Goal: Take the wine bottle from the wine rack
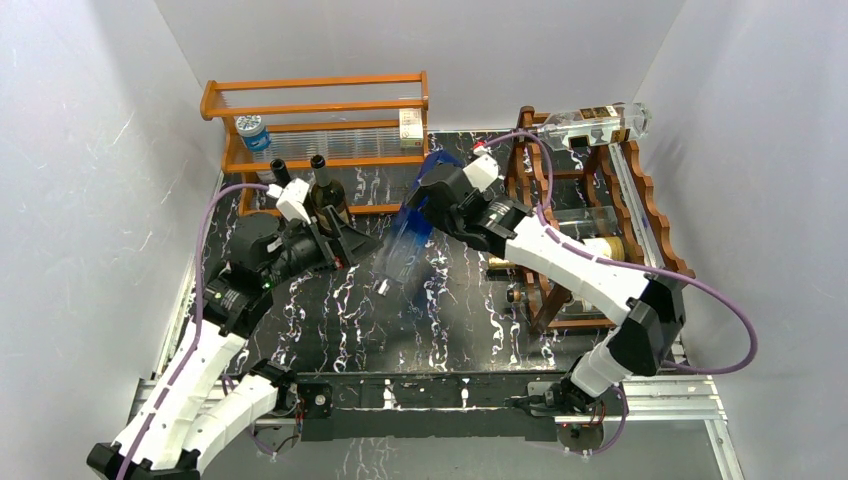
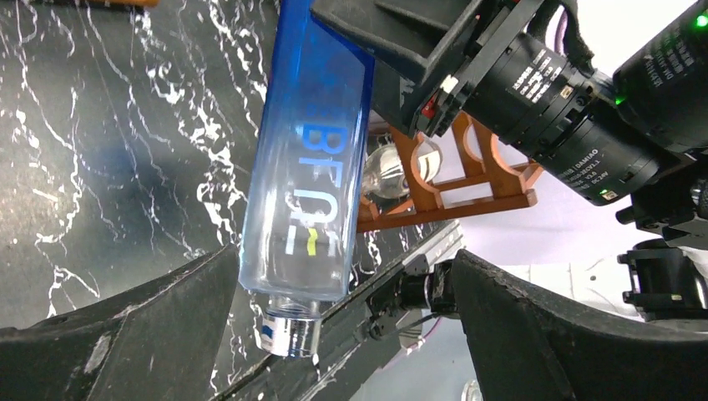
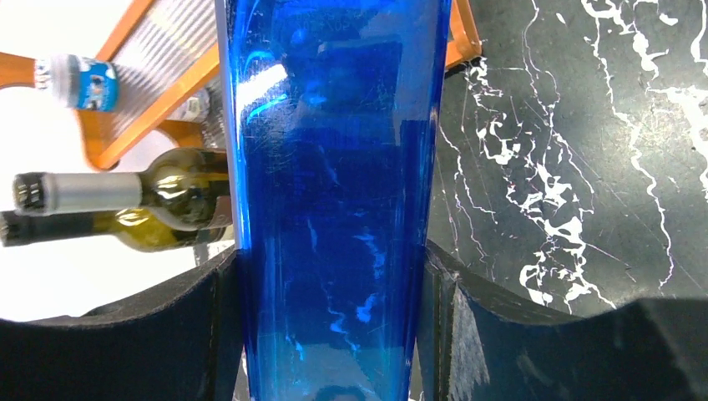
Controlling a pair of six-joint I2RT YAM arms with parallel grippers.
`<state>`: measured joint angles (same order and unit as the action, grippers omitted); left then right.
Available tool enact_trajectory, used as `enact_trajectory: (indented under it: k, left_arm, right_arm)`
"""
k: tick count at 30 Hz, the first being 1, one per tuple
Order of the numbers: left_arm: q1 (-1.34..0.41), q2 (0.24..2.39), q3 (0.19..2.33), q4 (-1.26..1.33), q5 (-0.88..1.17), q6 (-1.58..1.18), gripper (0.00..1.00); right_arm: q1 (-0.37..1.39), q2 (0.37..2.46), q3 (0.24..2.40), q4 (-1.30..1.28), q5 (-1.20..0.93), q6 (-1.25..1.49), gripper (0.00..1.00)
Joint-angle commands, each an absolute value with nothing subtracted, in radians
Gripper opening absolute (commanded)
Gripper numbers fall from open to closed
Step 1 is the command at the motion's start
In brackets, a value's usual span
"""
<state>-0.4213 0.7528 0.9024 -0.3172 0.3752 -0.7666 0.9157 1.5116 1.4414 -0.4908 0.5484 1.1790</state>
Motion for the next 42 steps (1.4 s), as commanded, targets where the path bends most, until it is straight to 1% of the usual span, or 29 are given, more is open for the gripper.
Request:
enact_trajectory:
  k: [1, 7, 14, 19, 31, 34, 35, 37, 40, 42]
  left_arm:
    - [-0.425, 0.779, 0.865, -0.353, 0.434, -0.786, 0.98]
    - [-0.424, 0.778, 0.828, -0.367, 0.377, -0.769, 0.98]
    - [-0.424, 0.836, 0.764, -0.187, 0.534, -0.812, 0.98]
    - [-0.425, 0.889, 0.747, -0.153, 0.578, -0.802, 0.98]
    - [-0.425, 0.936, 0.733, -0.094, 0.525, -0.773, 0.82]
    - [-0.425, 0.948, 0.743, -0.111, 0.514, -0.755, 0.7]
    - [-0.425, 0.949, 0.754, -0.132, 0.504, -0.745, 0.63]
    - [-0.425, 0.945, 0.769, -0.176, 0.498, -0.727, 0.54]
    - [-0.425, 0.903, 0.749, -0.216, 0.487, -0.709, 0.4]
    - [-0.425, 0.877, 0.744, -0.258, 0.476, -0.696, 0.32]
  right_arm:
    - [0.916, 1.494, 1.48, -0.28, 0.622, 1.279, 0.0]
    - [0.922, 1.476, 1.455, -0.261, 0.618, 1.292, 0.0]
    - [0.923, 1.494, 1.455, -0.242, 0.585, 1.315, 0.0]
    - [0.926, 1.51, 1.456, -0.222, 0.565, 1.331, 0.0]
    - [0.936, 1.539, 1.419, -0.213, 0.514, 1.409, 0.0]
    - [0.936, 1.545, 1.409, -0.221, 0.504, 1.425, 0.0]
    - [0.937, 1.546, 1.408, -0.231, 0.504, 1.428, 0.03]
    - [0.939, 1.546, 1.402, -0.246, 0.501, 1.427, 0.11]
    - [0.938, 1.538, 1.353, -0.228, 0.483, 1.42, 0.28]
    - [0.939, 1.525, 1.307, -0.195, 0.464, 1.416, 0.43]
